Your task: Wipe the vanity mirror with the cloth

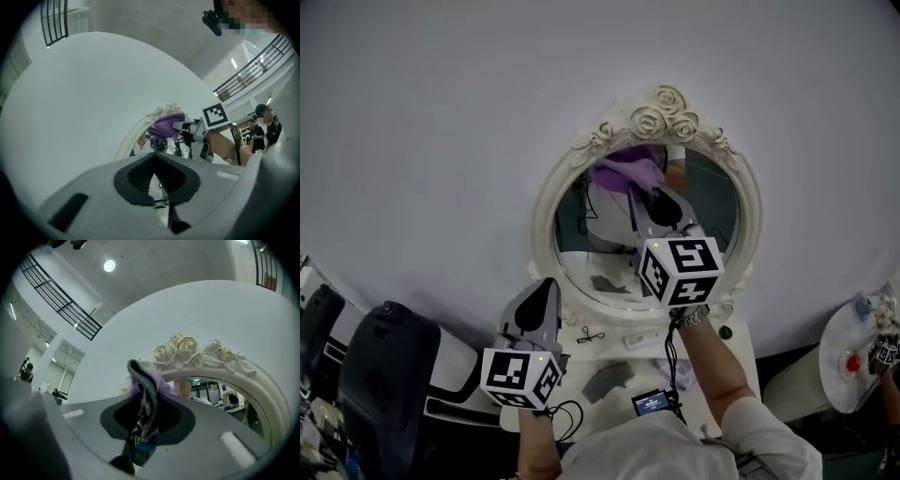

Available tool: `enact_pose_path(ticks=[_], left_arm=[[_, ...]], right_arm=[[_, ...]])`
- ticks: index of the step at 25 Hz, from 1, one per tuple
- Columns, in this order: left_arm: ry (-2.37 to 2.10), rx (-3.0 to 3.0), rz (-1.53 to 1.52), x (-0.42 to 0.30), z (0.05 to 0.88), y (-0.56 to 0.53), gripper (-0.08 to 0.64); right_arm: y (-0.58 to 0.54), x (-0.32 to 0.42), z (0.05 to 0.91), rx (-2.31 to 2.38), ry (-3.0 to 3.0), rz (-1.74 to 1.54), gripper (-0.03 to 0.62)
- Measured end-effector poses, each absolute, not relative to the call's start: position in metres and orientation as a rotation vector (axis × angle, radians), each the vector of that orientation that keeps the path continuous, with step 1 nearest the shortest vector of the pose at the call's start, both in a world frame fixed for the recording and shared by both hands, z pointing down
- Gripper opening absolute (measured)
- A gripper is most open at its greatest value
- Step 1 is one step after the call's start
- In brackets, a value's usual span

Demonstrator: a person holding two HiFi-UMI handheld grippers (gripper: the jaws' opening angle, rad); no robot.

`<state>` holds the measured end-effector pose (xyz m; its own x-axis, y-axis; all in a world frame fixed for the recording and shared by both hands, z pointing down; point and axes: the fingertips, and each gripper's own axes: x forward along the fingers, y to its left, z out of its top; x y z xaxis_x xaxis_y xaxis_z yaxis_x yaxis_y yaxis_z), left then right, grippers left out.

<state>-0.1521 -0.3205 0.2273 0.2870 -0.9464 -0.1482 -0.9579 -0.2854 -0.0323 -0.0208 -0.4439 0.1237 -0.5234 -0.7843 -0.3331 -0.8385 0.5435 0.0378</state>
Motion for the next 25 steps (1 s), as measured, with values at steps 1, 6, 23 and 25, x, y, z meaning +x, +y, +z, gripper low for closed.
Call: enact_pose_path(ticks=[1, 6, 23, 25], left_arm=[[1.824, -2.413, 0.151, -0.157, 0.228, -0.319, 0.000], [1.881, -2.395, 0.151, -0.169, 0.233, -0.318, 0.000], [1.578, -2.629, 0.096, -0.079, 0.246, -0.354, 0.000], [1.535, -2.654, 0.093, -0.068, 0.247, -0.356, 0.000]], right_arm=[[-0.447, -0.024, 0.123, -1.349, 2.507, 0.279, 0.074], [-0.461, -0.026, 0.120, -1.377, 2.485, 0.275, 0.074], [-0.487, 0.108, 0.130, -1.779, 2.238, 0.244, 0.072], [-0.486, 0.118, 0.136, -1.808, 2.234, 0.237, 0.072]])
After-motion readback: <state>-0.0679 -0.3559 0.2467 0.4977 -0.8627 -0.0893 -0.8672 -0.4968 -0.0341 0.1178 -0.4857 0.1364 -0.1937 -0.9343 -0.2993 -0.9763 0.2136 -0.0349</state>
